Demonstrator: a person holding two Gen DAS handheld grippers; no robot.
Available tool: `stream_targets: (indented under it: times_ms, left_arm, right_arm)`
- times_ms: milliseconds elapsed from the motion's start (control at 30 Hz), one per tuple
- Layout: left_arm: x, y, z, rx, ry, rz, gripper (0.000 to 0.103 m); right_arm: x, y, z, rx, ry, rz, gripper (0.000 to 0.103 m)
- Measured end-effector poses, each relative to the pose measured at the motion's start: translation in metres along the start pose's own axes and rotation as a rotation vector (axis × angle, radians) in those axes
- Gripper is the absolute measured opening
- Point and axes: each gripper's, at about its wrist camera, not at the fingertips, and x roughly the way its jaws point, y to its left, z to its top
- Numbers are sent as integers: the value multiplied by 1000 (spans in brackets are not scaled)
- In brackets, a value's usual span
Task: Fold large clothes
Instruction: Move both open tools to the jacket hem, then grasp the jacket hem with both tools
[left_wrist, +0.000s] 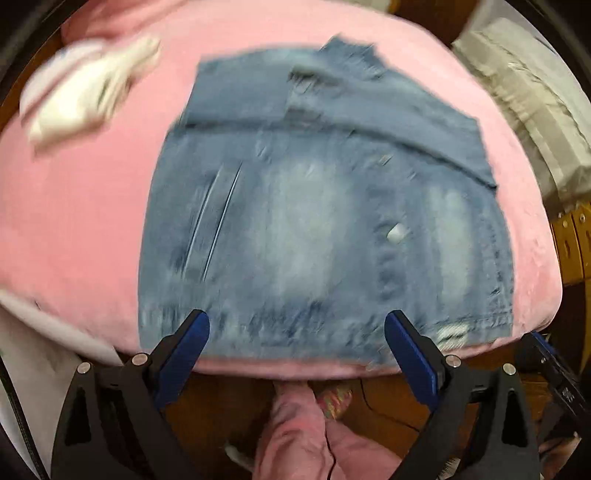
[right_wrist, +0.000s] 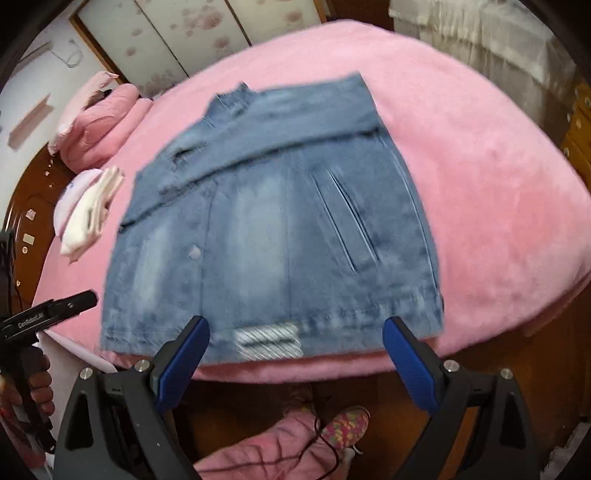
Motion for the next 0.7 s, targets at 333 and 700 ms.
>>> stream_targets:
  times_ms: [333,700]
  left_arm:
    - [44,104,-24,-153,184,-13,95]
    - [72,119,-3,-94,217,-47,95]
  right_arm:
    - [29,-91,-19,199,65,-41,84]
    - [76,-112,7,211,205,71,66]
